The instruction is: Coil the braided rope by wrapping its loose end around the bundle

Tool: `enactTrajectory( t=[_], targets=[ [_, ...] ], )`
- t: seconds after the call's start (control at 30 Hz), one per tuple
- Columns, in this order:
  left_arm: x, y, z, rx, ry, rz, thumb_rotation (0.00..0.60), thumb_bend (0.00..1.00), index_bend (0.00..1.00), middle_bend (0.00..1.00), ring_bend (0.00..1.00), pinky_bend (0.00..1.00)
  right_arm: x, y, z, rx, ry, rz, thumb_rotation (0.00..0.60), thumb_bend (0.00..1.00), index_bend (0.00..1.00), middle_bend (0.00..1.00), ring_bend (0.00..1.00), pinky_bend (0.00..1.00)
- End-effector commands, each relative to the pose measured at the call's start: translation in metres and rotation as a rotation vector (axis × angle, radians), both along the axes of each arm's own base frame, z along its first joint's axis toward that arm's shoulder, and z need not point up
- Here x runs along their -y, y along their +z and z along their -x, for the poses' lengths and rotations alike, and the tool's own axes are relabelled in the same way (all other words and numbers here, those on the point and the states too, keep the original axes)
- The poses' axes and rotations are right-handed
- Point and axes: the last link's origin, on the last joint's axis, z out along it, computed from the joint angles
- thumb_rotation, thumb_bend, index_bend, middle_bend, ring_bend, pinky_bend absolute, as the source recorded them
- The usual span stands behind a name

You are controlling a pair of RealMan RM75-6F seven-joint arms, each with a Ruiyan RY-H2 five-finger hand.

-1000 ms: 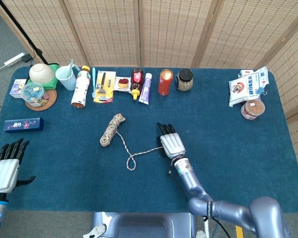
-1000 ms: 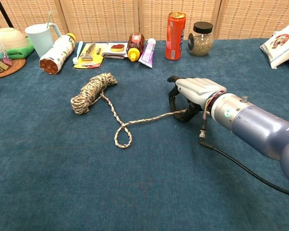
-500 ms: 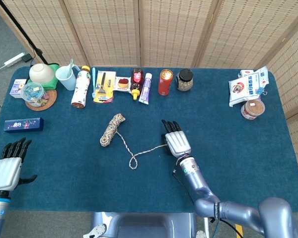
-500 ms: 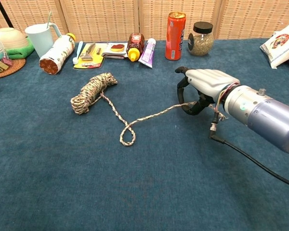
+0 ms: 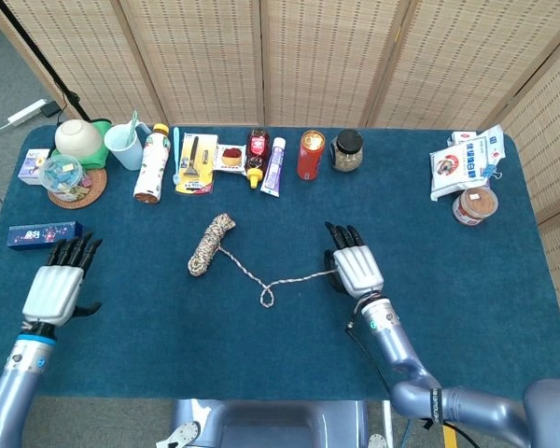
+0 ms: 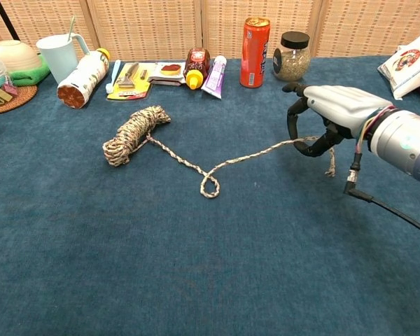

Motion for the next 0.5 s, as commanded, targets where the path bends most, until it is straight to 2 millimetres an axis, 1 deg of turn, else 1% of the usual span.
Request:
enactTrajectory(
  t=[0.03,0.07,0.17,0.3,0.37,0.43,0.5],
  targets=[
    [-0.022,-0.015,-0.013,0.007,-0.032,0.024,0.6,0.0,0.0,0.0,0.0,0.0,-0.002,0.005,0.004,0.001,-0.004,0.008,0.6,0.48,0.64,0.0,0.0,0.0],
    [-0.031,-0.024,-0.018,0.017,-0.049,0.033,0.6,0.0,0.0,0.0,0.0,0.0,-0.002,0.009,0.005,0.003,-0.006,0.011,0.6,0.48,0.64,0.0,0.0,0.0],
    [-0.045,-0.043,-0.028,0.067,-0.062,0.033,0.6,0.0,0.0,0.0,0.0,0.0,-0.004,0.013,0.007,0.007,-0.008,0.016,0.6,0.48,0.64,0.0,0.0,0.0],
    [-0.055,-0.068,-0.041,0.142,-0.051,0.056,0.6,0.0,0.0,0.0,0.0,0.0,-0.005,0.017,0.009,0.012,-0.012,0.022,0.6,0.48,0.64,0.0,0.0,0.0],
    [-0.063,-0.084,-0.054,0.17,-0.047,0.08,0.6,0.0,0.0,0.0,0.0,0.0,-0.005,0.018,0.012,0.011,-0.017,0.024,0.6,0.48,0.64,0.0,0.0,0.0],
    [-0.068,-0.096,-0.064,0.189,-0.042,0.087,0.6,0.0,0.0,0.0,0.0,0.0,-0.006,0.019,0.013,0.011,-0.02,0.023,0.6,0.48,0.64,0.0,0.0,0.0],
    [-0.074,-0.109,-0.078,0.222,-0.044,0.097,0.6,0.0,0.0,0.0,0.0,0.0,-0.006,0.02,0.015,0.009,-0.024,0.023,0.6,0.48,0.64,0.0,0.0,0.0]
  ],
)
